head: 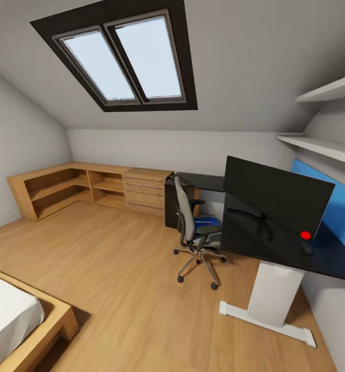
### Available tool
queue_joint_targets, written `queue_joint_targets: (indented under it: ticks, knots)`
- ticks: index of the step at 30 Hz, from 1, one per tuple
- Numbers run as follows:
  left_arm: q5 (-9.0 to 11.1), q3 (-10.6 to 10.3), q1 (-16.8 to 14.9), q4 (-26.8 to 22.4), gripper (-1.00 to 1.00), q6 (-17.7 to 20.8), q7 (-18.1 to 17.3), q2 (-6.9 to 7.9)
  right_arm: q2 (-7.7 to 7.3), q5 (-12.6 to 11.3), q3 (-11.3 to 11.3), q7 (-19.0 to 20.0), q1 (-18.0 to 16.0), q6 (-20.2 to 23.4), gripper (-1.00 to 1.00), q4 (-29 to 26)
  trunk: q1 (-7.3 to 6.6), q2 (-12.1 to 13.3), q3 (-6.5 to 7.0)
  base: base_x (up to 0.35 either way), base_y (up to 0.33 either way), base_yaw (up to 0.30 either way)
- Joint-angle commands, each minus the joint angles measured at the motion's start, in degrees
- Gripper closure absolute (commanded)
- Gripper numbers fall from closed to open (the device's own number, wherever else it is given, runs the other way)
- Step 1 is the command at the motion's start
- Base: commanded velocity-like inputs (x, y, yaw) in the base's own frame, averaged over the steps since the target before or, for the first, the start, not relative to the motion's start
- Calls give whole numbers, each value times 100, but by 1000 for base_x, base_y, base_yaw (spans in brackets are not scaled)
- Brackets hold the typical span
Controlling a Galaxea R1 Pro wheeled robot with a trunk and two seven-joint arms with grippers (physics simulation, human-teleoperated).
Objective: In the bedroom, organize the workspace by keeping the computer under the desk, ensuring the monitor is on the desk, placing the keyboard on the desk next to the monitor, placing the mouse on the desk next to the keyboard, moving the folder from the swivel chair onto the desk next to the mouse, stacking the notebook on top of the folder with the pen on top of the notebook, and positioning the swivel chair next to the desk.
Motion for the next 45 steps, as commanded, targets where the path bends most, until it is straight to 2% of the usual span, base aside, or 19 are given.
queue_joint_targets:
  ticks: [1,22,33,45]
  knots:
    - [-3,30,-3,2,-100,-14,-12,-2,-1,4,3,3,-5,-18,-100,6,4,-4,-4,317,188,-257]
    - [-3,30,-3,2,-100,-29,-12,-9,4,16,8,3,-5,-18,-100,6,4,-4,72,270,201,-257]
    - [-158,-88,-3,2,-100,-40,-3,-10,4,24,12,6,-5,-15,-100,6,4,-4,113,85,64,-251]
    - [-162,-93,-3,2,-100,-40,6,-3,8,17,16,4,-5,15,-100,22,4,-4,144,235,201,-119]
